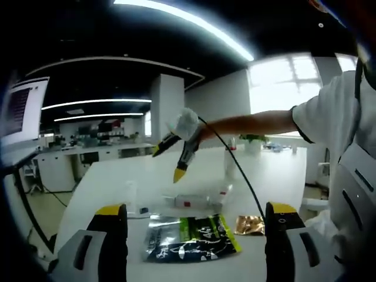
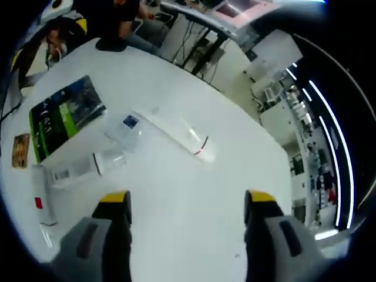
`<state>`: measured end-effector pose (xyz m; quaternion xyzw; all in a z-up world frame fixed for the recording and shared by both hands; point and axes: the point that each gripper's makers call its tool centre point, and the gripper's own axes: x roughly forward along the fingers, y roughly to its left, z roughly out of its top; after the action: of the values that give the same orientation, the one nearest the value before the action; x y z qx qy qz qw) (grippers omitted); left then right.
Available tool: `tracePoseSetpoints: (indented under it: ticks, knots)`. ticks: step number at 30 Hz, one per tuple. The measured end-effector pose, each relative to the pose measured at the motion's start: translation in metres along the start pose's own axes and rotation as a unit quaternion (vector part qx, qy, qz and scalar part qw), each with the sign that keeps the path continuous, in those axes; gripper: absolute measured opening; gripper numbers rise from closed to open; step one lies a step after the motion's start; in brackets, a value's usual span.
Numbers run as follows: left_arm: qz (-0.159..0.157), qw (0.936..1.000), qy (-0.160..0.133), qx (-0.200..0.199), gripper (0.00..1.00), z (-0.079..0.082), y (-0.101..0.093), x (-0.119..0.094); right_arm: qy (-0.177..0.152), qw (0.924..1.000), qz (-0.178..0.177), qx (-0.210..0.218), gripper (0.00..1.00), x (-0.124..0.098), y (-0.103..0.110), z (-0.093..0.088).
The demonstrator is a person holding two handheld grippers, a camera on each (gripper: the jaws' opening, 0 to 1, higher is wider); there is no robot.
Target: Arrange the skincare products in the storage area until every visible bottle or jar stands upright without overlapping.
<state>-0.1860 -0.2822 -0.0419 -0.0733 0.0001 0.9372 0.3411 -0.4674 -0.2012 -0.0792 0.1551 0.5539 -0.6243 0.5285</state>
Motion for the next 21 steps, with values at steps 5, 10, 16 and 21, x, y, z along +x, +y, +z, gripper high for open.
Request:
tracePoseSetpoints:
  ticks: [5,10,16,21]
  knots:
    - [0.0,1.0,0.003,-0.003,0.99,-0.003,0.002,-0.001,0.005,0.9997,0.02,-0.011,0.73,0.011,-0.004,0.002]
    - [0.001,1.0,0.005,-0.005,0.99,-0.004,0.003,-0.001,0.012,0.9989,0.037,-0.028,0.69,0.017,-0.013,0.007]
    - [-0.005,0.9999,0.01,-0.008,0.99,-0.007,0.002,0.001,0.029,0.9954,0.063,-0.066,0.66,0.028,-0.018,0.015]
    - [-0.001,0.9999,0.011,-0.009,0.99,-0.008,0.003,-0.001,0.024,0.9934,0.077,-0.082,0.66,0.039,-0.024,0.023]
